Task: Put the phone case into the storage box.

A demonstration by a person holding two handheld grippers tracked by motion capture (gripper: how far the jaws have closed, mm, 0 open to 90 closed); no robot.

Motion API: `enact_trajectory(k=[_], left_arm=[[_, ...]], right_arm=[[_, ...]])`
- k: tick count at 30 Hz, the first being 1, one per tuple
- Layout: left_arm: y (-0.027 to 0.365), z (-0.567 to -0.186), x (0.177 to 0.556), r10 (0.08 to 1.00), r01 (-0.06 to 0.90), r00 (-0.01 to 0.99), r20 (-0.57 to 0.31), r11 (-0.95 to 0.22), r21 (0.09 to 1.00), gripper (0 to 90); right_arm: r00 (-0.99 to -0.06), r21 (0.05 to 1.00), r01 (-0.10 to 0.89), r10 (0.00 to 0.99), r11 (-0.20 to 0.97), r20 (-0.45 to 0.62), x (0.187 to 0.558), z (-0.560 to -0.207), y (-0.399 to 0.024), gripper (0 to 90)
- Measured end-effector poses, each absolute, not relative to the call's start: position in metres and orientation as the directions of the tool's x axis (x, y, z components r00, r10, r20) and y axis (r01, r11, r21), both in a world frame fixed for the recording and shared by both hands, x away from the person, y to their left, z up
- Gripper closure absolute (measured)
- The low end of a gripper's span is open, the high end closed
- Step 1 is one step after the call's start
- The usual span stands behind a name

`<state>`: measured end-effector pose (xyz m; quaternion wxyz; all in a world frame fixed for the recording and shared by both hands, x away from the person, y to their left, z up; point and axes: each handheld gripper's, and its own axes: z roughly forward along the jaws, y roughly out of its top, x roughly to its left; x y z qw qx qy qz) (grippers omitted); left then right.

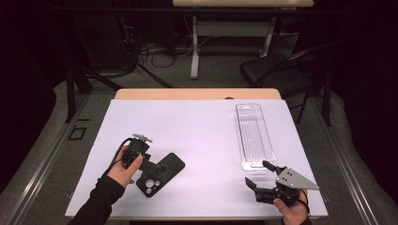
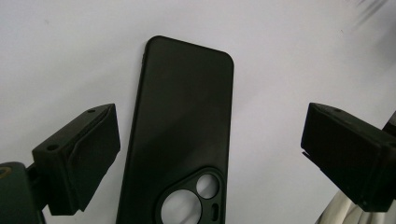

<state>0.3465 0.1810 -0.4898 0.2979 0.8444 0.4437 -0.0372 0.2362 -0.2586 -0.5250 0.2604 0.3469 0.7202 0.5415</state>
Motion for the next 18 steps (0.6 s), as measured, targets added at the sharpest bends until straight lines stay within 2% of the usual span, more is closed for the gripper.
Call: enact_trajectory(k=[5, 18], left_arm=[[0.177, -0.489, 0.347, 0.719, 0.751, 0.628, -0.298, -0.460, 0.474, 0.7], [0.159, -0.487, 0.350, 0.697, 0.728, 0.666, -0.265, -0.530, 0.435, 0.6]], right_arm=[[-0.625, 0.960, 0.218, 0.781, 0.174, 0.000, 0.236, -0.525, -0.259, 14.4], [-0.626, 0.960, 0.219, 0.780, 0.176, 0.000, 0.236, -0.525, -0.259, 14.4]])
